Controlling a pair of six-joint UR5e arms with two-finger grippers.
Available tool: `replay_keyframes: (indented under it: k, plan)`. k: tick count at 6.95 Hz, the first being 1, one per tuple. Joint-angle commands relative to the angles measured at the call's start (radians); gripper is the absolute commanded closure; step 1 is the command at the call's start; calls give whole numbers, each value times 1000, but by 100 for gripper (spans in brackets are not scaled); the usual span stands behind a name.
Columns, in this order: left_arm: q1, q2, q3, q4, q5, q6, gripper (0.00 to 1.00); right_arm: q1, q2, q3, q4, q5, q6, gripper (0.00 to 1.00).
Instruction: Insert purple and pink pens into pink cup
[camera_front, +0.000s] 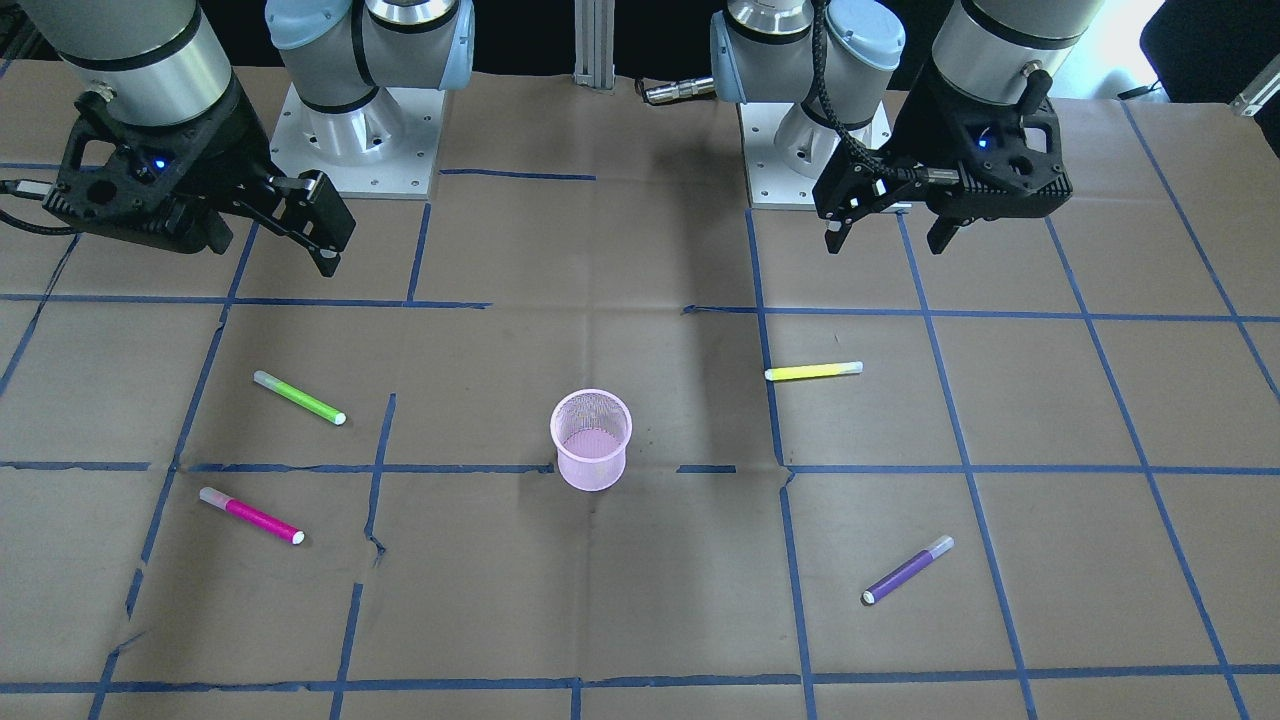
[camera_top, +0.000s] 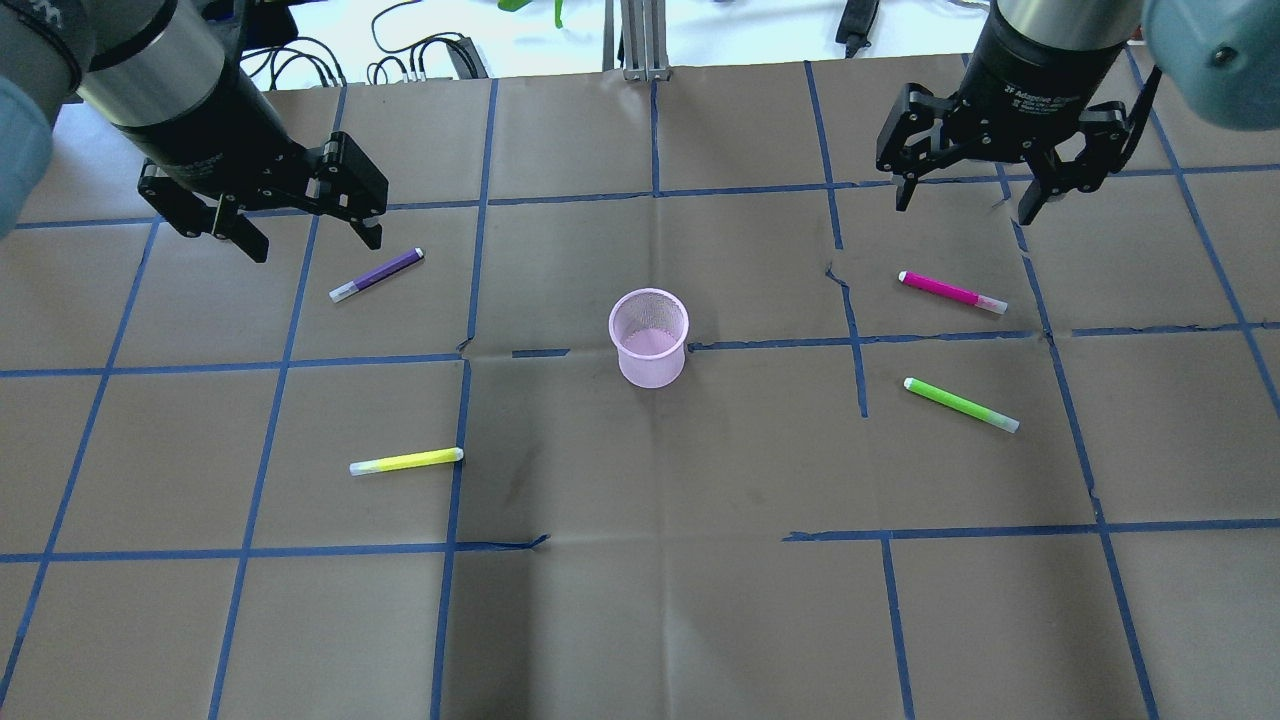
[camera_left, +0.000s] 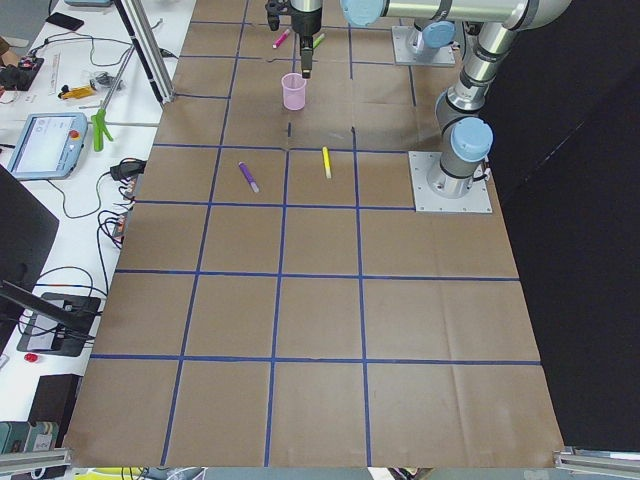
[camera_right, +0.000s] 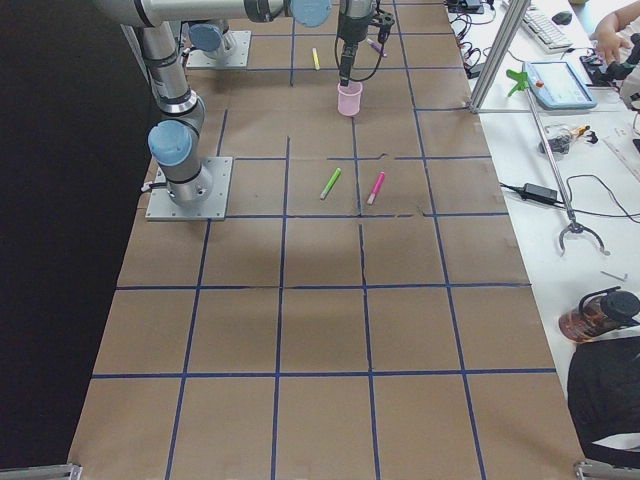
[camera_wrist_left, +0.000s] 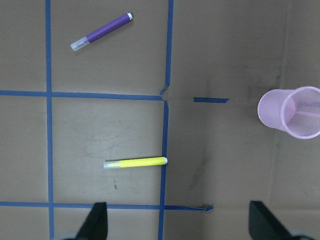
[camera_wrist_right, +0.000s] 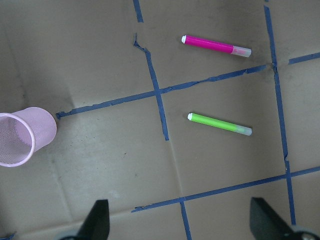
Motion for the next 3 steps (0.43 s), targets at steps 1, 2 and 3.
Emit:
replay_keyframes:
  k: [1,2,3]
  plan:
    - [-1,0,-2,0,0,0,2,0,-1,2,-3,0,-3,0]
    - [-1,0,-1,0,0,0,2,1,-1,2,-15,0,-3,0]
    - [-1,-1,1,0,-2,0,2,1,0,3,-21,0,-4,0]
